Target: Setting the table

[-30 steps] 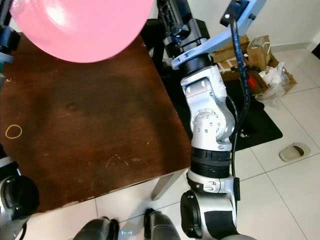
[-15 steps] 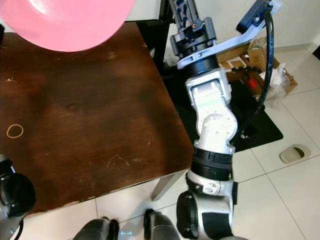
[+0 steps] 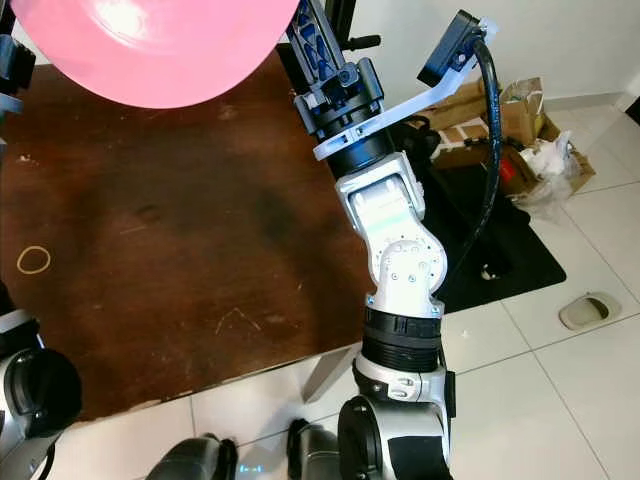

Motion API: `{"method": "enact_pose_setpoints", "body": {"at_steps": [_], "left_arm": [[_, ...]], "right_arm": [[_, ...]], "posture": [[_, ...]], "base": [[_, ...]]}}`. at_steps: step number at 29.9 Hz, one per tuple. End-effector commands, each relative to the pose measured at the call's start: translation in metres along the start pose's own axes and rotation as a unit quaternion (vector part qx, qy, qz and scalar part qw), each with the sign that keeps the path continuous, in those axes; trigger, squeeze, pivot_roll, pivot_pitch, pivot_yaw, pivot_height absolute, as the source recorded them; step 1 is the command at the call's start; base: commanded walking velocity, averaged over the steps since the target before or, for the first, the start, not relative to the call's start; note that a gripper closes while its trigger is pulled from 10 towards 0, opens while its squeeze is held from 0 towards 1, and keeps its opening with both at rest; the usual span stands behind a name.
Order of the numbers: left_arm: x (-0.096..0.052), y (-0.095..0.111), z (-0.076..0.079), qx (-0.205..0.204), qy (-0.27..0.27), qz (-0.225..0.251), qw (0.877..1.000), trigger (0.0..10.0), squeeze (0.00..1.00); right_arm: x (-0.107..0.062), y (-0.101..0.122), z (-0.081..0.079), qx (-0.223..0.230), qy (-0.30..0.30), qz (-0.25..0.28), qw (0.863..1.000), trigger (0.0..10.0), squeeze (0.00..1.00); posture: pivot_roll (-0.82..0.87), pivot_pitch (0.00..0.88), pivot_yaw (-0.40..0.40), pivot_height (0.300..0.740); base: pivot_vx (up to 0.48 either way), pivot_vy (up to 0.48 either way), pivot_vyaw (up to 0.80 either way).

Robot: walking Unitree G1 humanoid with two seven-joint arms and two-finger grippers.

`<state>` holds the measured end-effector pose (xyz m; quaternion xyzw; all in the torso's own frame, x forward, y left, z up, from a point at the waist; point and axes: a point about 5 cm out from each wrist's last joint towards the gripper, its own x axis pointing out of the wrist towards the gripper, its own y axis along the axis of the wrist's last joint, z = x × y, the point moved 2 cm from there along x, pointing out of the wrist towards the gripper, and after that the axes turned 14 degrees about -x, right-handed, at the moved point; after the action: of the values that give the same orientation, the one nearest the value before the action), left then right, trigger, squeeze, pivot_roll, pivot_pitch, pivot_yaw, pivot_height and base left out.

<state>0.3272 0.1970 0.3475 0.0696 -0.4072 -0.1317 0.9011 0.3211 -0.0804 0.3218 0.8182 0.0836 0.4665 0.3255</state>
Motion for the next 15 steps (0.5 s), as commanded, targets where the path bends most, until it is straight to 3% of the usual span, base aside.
{"method": "enact_pose_setpoints", "body": {"at_steps": [1,7,15], "left_arm": [[-0.002,-0.001,0.001,-0.001,-0.003,0.003,1.000,10.0,0.00],[-0.004,0.013,0.006,0.024,-0.003,0.021,0.999,10.0,0.00],[-0.004,0.017,0.007,0.029,-0.001,0.024,0.999,10.0,0.00]], "right_arm": [[-0.002,0.000,-0.002,0.003,0.002,-0.001,1.000,10.0,0.00],[-0.011,0.016,0.016,-0.026,-0.036,0.016,0.999,10.0,0.00],[-0.011,0.025,0.015,-0.034,-0.029,0.028,0.999,10.0,0.00]], "posture": [[0.07,0.018,-0.003,0.740],[0.08,0.023,-0.005,0.740],[0.08,0.025,-0.004,0.740]], "base": [[0.000,0.000,0.00],[0.000,0.000,0.00],[0.000,0.000,0.00]]}}
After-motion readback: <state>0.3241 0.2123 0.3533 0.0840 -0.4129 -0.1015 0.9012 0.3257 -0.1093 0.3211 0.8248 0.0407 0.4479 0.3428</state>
